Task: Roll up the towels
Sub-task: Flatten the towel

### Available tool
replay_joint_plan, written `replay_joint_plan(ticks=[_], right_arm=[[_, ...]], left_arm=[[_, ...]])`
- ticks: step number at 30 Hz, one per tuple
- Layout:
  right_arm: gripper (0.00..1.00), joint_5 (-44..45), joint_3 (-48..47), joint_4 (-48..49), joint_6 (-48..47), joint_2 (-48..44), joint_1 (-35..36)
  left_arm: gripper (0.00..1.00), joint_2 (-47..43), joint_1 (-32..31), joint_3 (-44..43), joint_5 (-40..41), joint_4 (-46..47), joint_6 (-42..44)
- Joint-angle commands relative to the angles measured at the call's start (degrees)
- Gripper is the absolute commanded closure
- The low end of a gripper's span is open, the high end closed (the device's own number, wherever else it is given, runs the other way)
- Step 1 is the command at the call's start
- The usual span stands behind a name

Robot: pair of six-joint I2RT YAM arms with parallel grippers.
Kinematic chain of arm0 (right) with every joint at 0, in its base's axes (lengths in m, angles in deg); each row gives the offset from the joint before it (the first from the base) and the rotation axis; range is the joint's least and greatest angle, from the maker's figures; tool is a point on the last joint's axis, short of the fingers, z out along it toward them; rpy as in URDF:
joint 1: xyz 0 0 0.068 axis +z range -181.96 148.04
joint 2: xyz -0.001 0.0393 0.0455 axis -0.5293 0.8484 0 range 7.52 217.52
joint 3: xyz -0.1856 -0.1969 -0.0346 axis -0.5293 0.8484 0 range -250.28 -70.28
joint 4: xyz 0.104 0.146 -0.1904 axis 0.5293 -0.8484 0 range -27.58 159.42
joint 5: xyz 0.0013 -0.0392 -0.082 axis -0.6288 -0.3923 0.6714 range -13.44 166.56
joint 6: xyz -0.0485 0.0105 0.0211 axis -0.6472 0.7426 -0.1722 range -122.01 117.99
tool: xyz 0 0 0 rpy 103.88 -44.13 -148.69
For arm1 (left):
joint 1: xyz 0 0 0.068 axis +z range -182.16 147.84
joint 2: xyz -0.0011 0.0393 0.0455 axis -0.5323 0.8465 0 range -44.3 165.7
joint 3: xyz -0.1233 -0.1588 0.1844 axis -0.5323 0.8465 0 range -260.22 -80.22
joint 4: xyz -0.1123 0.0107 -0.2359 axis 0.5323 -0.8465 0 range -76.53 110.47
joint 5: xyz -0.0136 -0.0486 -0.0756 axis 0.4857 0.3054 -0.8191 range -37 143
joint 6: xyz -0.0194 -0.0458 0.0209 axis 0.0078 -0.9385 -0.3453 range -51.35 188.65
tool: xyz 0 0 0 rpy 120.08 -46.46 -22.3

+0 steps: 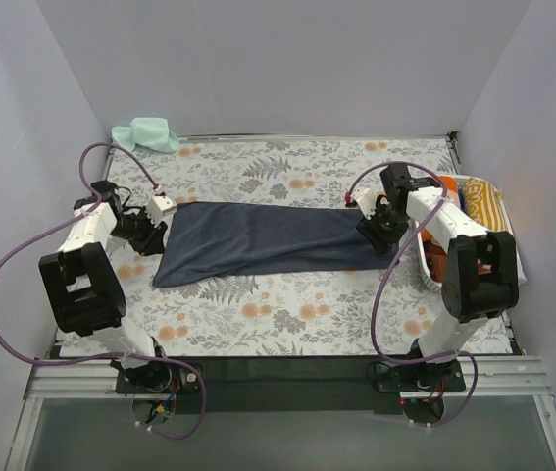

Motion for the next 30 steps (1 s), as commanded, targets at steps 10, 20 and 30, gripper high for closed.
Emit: replay_joint_plan(ticks=[10,20,30], right_arm=[[0.64,-0.53,-10.46,-2.49,7.22,11.16,-4.38],[0.66,-4.4,-13.1,-3.1,11.17,17.58,-5.18],[0.93,-4.58,-14.24,-3.1,12.14,18.47,-5.27]], left_arm=[[0.71,8.65,-6.73,-8.48,1.65,9.43,-12.87],[0.72,11.64,-6.99,-8.66,3.14,11.63,-14.63],[0.72,15.24,-7.08,-8.92,4.98,13.13,-17.09]])
